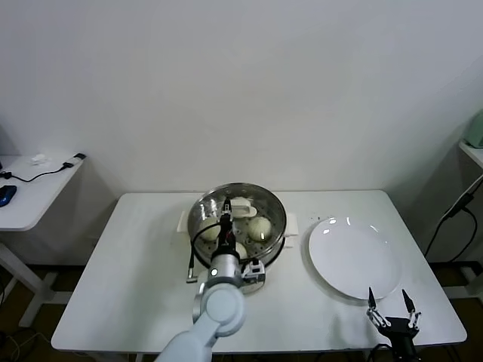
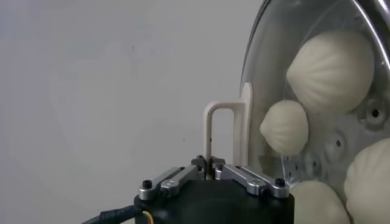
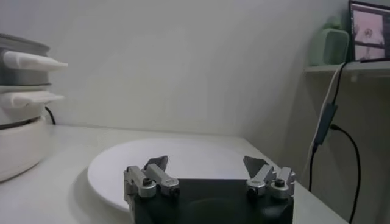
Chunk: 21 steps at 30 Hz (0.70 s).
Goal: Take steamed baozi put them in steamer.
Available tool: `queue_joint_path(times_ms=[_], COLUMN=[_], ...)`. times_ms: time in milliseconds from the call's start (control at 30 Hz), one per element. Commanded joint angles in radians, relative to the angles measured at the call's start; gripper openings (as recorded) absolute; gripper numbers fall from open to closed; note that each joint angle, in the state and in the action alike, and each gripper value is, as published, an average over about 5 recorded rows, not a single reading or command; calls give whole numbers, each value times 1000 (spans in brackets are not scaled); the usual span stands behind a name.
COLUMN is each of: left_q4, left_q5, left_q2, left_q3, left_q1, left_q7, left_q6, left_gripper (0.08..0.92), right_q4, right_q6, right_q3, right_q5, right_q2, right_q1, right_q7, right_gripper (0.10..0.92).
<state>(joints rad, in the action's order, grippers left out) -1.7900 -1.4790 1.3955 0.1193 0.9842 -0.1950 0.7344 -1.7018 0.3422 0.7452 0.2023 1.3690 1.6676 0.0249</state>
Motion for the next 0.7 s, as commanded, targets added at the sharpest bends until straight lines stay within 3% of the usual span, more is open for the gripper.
queue_joint_path(times_ms=[33, 333, 700], left_q4=[4, -51, -206], left_q5=[1, 34, 209], left_q2=[3, -4, -76], left_q3=[-11, 21, 43], left_q1=[12, 30, 48], left_q7=[4, 13, 45], left_q6=[-8, -25, -56], left_gripper=[138, 173, 483], right_q4=[-2, 2, -2], right_q6=[11, 17, 9], right_q3=[0, -5, -8], right_q5=[-1, -5, -11], right_q2=[2, 3, 5], right_q1=[-1, -4, -5], right_q7=[5, 11, 19], right_gripper=[823, 823, 823])
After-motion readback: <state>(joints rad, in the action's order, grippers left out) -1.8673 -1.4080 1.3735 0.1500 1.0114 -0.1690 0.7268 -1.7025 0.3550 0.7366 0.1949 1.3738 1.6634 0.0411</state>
